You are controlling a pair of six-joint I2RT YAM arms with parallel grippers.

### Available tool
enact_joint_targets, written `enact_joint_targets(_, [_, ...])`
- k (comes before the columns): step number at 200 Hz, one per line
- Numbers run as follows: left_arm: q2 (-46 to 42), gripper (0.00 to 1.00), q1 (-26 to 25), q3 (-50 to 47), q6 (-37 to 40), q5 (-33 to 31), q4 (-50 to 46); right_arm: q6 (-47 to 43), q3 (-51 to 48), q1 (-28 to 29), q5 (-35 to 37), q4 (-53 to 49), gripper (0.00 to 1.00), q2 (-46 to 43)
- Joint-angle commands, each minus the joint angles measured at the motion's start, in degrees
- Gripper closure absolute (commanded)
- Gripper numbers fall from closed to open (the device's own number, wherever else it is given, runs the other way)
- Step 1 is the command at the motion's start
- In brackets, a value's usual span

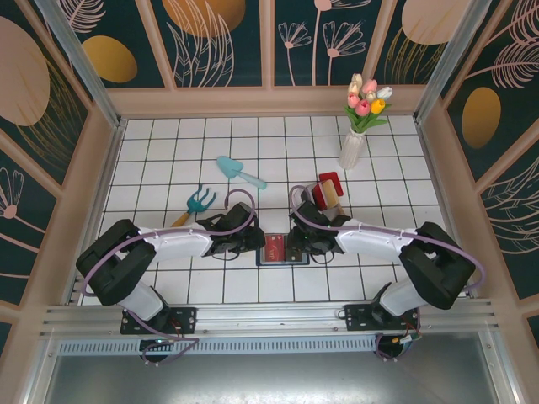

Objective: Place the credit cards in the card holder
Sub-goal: Touch the card holder at the bottom-center of the table.

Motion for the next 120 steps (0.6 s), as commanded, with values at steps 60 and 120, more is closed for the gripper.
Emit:
enact_joint_targets(60, [2.3, 0.62, -0.2, -0.9, -0.2, 2.6, 2.2, 1.7, 1.8, 0.2, -1.8, 1.8, 0.58, -1.6])
enact_joint_targets(120, [-1.9, 0.53, -0.1, 2.6, 0.2, -5.1, -3.1, -7.8, 10.6, -6.8, 12.4, -11.7, 0.57, -13.4])
